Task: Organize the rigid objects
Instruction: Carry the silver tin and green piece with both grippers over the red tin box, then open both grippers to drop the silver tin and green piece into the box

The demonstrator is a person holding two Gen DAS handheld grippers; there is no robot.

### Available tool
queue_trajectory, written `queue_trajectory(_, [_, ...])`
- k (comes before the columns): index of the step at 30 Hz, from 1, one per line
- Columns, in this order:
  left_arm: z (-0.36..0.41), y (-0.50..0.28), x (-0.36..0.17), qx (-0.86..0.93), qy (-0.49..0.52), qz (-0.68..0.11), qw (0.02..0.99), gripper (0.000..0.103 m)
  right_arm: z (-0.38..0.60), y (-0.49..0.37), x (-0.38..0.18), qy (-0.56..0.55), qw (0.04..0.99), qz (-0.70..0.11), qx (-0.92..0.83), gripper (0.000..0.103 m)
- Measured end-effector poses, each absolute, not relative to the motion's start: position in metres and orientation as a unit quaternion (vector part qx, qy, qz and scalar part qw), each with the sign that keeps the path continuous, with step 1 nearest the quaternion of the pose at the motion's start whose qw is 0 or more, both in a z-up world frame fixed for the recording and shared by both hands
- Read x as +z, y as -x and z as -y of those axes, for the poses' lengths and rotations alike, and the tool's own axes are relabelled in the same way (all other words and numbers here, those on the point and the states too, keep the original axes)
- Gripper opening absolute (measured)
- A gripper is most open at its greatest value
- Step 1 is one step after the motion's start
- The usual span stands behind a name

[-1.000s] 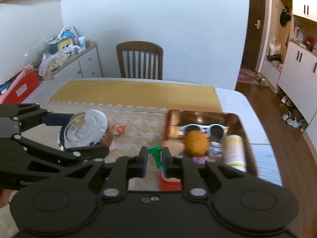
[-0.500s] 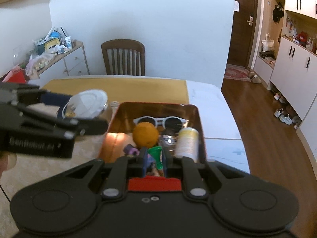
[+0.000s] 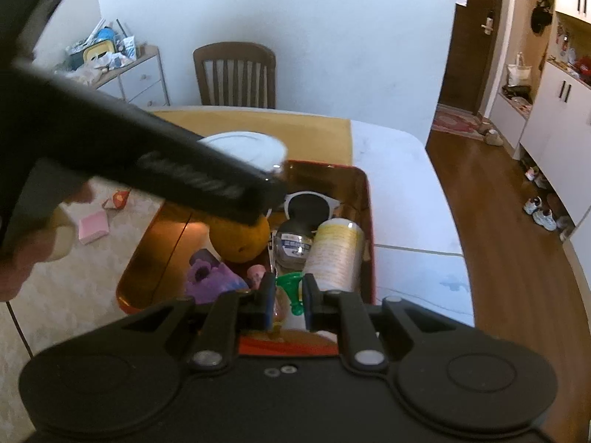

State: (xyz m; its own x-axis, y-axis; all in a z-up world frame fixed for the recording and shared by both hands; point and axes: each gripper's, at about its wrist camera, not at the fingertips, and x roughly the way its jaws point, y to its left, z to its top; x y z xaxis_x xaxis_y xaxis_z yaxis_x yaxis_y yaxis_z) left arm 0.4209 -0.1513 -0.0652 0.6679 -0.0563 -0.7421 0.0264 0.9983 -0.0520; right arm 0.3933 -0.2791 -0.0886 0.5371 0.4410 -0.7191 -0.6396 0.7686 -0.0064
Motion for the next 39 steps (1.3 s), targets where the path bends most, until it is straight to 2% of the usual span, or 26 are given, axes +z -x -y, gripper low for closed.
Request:
queue_trajectory(13, [0.159,-0.452,-0.1,-0.009,-0.002,-0.445,0.895,0.077,0.27,-0.406,-0.107,0.154,0.846,-0.382,0.338,0.014])
queue_trajectory(27, [0.158,-0.457,-0.109,0.002,0.01,-0.454,0.891,0.077,0.278,-0.417,-0.105,0.131,0.835,-0.409,0.344,0.024])
queue_trajectory(30, [0.156,-0.451,-0.104,0.002,0.016,-0.447,0.894,0.077,0.28,-0.415,-0.104,0.128,0.835,-0.412,0.342,0.027])
queue_trajectory(39, [0.152,-0.425,-0.08,0.007,0.022,-0.424,0.906,0.077,0.284,-0.406,-0.09,0.114,0.844,-0.399,0.341,0.044])
